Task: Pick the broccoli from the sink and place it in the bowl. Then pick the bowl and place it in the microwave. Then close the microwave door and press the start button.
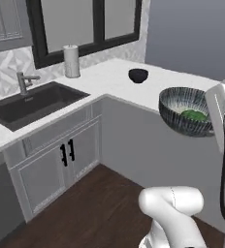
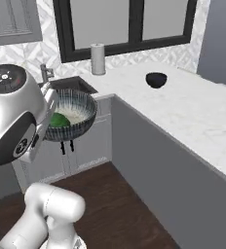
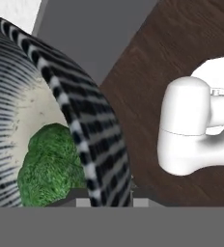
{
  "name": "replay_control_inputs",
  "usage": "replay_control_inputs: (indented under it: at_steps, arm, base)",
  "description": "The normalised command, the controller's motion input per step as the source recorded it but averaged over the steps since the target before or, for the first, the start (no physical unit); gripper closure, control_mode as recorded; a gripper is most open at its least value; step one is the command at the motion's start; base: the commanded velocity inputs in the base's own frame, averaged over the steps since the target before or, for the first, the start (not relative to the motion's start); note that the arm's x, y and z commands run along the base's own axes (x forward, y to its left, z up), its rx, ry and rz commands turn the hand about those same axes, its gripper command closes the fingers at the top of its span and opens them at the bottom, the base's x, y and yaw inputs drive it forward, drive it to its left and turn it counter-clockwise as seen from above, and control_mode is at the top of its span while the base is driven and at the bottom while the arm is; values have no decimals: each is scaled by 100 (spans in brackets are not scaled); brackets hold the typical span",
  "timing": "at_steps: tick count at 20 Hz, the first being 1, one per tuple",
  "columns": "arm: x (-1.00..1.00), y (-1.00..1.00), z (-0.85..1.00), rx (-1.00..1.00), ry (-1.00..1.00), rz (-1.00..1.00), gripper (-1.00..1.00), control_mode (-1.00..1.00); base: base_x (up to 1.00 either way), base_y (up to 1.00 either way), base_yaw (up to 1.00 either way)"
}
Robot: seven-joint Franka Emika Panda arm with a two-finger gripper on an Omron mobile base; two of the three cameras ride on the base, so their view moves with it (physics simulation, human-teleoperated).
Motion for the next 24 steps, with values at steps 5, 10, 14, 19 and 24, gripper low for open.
replay_control_inputs:
  at_steps: [5, 10, 14, 19, 24]
  arm:
    - [0, 0, 0, 0, 0, 0, 100, 100]
    - [0, 0, 0, 0, 0, 0, 100, 100]
    - [0, 0, 0, 0, 0, 0, 100, 100]
    - [0, 0, 0, 0, 0, 0, 100, 100]
    - [0, 0, 0, 0, 0, 0, 100, 100]
  base:
    - [0, 0, -100]
    - [0, 0, -100]
    - [0, 0, -100]
    - [0, 0, -100]
    - [0, 4, -100]
